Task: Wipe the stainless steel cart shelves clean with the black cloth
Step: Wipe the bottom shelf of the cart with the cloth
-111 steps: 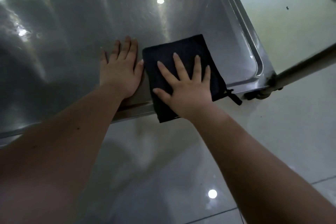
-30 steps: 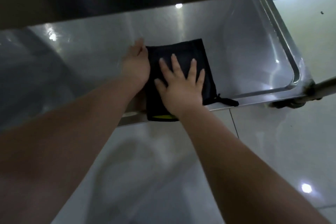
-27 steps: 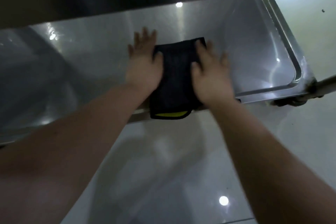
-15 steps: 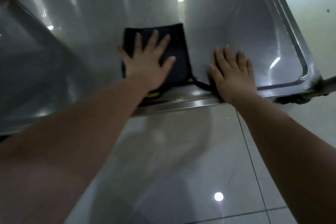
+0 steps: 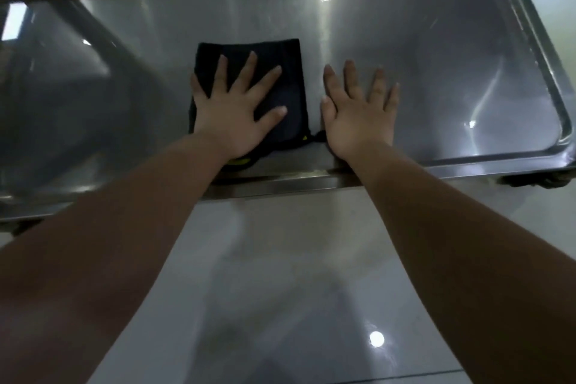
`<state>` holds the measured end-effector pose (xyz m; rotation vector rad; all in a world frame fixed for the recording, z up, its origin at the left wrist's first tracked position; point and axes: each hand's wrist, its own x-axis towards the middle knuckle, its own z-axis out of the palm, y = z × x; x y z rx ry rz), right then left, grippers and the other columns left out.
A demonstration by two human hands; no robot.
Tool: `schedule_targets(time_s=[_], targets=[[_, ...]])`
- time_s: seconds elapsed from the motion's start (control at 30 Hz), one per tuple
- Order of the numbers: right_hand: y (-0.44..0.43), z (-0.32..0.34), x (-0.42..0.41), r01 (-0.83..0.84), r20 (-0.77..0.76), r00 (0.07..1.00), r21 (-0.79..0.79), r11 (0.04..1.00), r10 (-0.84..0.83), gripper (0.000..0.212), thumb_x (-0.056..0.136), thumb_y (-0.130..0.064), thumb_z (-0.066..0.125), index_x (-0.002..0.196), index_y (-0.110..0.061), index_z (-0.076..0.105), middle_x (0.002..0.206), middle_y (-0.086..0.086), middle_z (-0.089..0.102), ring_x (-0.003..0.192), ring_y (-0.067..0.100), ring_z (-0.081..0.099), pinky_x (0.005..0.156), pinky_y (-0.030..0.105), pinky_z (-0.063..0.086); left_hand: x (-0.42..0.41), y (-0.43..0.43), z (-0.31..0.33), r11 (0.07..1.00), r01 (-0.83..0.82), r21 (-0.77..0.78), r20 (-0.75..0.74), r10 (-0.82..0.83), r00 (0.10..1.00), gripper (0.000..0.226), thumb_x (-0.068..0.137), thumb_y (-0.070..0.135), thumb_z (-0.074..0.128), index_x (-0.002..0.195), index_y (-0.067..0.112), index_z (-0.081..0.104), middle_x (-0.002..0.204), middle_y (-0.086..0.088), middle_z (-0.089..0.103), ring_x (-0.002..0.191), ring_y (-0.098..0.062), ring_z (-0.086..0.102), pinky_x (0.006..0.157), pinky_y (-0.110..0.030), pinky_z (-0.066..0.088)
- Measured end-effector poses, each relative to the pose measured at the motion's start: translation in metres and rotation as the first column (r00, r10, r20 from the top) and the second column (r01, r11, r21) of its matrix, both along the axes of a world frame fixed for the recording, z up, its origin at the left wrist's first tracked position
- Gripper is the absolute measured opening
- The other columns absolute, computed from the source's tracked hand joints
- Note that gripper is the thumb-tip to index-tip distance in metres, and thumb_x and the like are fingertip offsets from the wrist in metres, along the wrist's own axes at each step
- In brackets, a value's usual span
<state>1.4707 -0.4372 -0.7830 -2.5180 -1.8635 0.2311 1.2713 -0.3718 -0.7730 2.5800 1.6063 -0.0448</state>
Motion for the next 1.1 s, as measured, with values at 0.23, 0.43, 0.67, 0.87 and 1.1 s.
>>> schedule_targets(time_s=[0.23, 0.43, 0.67, 0.87, 1.1], targets=[[-0.001, -0.002, 0.003, -0.012, -0.013, 1.0, 0.016, 1.0, 0.013, 0.058, 0.098, -0.056, 0.008, 0.153, -0.044, -0.004, 0.164, -0.007, -0.007, 0.147, 0.039, -0.013, 0.116, 0.058, -0.011, -0.005, -0.032, -0.002, 0.999, 0.029, 0.018, 0.034, -0.03, 0.999, 0.079, 0.073, 0.088, 0.017, 0.146, 0.059, 0.005, 0.162, 0.016, 0.001, 0.15, -0.028, -0.002, 0.112, -0.068, 0.001], [0.0, -0.003, 0.001, -0.012, -0.032, 0.999, 0.023, 1.0, 0.013, 0.063, 0.092, -0.064, 0.01, 0.152, -0.046, 0.001, 0.164, -0.008, -0.005, 0.148, 0.039, -0.012, 0.116, 0.059, -0.008, -0.09, 0.028, 0.004, 0.99, -0.139, -0.033, 0.008, 0.14, 0.99, 0.079, 0.071, 0.089, 0.017, 0.144, 0.061, 0.006, 0.162, 0.017, -0.001, 0.15, -0.026, -0.005, 0.112, -0.067, 0.004], [0.001, -0.008, -0.003, -0.004, 0.06, 0.998, 0.017, 1.0, 0.003, 0.067, 0.089, -0.066, -0.002, 0.152, -0.043, -0.006, 0.164, -0.002, -0.006, 0.146, 0.045, -0.01, 0.114, 0.063, -0.008, -0.035, 0.02, -0.001, 0.997, -0.083, -0.01, -0.013, 0.083, 0.996, 0.075, 0.075, 0.085, 0.013, 0.145, 0.059, 0.005, 0.163, 0.014, -0.005, 0.148, -0.036, -0.007, 0.108, -0.073, -0.001], [0.002, -0.008, 0.002, -0.014, 0.046, 0.999, -0.005, 1.0, 0.014, 0.061, 0.093, -0.06, 0.005, 0.151, -0.046, -0.006, 0.164, -0.005, -0.007, 0.147, 0.042, -0.011, 0.113, 0.064, -0.009, 0.024, -0.015, 0.001, 0.999, 0.0, -0.041, -0.004, 0.0, 1.0, 0.076, 0.079, 0.084, 0.016, 0.147, 0.055, 0.0, 0.163, 0.01, -0.008, 0.147, -0.037, -0.012, 0.106, -0.074, -0.005], [0.001, -0.001, -0.005, 0.017, 0.048, 0.999, -0.042, 0.999, -0.015, 0.058, 0.098, -0.058, 0.008, 0.152, -0.045, -0.006, 0.164, -0.005, -0.007, 0.147, 0.04, -0.01, 0.113, 0.064, -0.009, 0.004, -0.068, 0.0, 0.998, 0.005, -0.055, 0.026, -0.004, 1.0, 0.084, 0.071, 0.089, 0.01, 0.147, 0.055, -0.004, 0.162, 0.011, -0.014, 0.146, -0.035, -0.017, 0.107, -0.072, -0.009]])
